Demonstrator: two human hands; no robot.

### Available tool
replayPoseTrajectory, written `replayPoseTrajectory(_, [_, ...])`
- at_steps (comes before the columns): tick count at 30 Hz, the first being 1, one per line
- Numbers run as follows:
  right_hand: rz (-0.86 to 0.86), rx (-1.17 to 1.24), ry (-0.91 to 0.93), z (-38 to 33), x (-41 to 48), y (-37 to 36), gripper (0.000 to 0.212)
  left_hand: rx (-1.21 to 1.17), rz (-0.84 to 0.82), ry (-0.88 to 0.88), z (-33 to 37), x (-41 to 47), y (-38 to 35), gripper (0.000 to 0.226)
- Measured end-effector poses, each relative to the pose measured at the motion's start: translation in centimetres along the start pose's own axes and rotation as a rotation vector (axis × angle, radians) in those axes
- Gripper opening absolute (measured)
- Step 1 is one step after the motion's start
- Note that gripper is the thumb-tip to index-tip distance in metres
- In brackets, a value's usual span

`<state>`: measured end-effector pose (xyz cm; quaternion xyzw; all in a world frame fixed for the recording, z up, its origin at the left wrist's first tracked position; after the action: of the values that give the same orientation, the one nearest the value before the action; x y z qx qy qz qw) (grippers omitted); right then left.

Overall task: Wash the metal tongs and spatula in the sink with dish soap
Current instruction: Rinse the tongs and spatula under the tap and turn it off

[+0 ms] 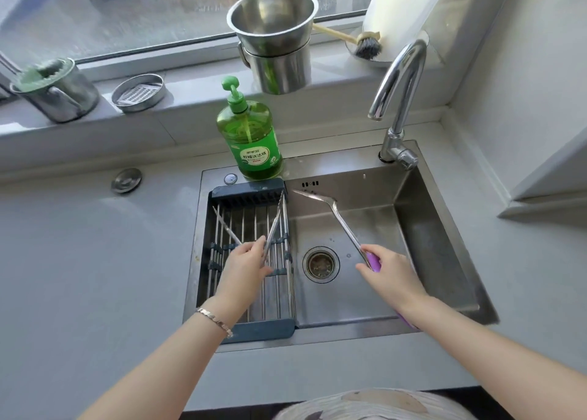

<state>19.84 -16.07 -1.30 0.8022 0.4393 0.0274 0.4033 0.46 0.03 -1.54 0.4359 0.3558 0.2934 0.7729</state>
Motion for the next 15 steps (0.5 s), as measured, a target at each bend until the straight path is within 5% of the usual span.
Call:
replayPoseTrajectory(6, [0.008,0.034,0.013,-3.1,0.4,-3.2,0.038,0.101,-0.302,0.078,-4.9,2.1,-4.0,0.053])
replayPoseTrajectory(11, [0.02,0.098,-0.058,-3.5,0.2,-5.5,0.035,0.262,-0.38,0.091,-7.2,3.8,-6.6,0.035])
replayPoseTrajectory(15, [0.023,0.095,-0.093,-3.8,0.3,-7.2,0.035,0.226,-0.456,0.068,-8.3,3.6,-7.5,0.047])
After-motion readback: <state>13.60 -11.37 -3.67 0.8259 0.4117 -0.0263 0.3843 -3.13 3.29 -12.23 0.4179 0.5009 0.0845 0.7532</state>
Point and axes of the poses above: each hand's wrist, its own x-axis towards the middle knuckle, its own y-axis out of the back of the hand, z = x × y, the point moved 3 cm from there along x, towards the middle knuckle
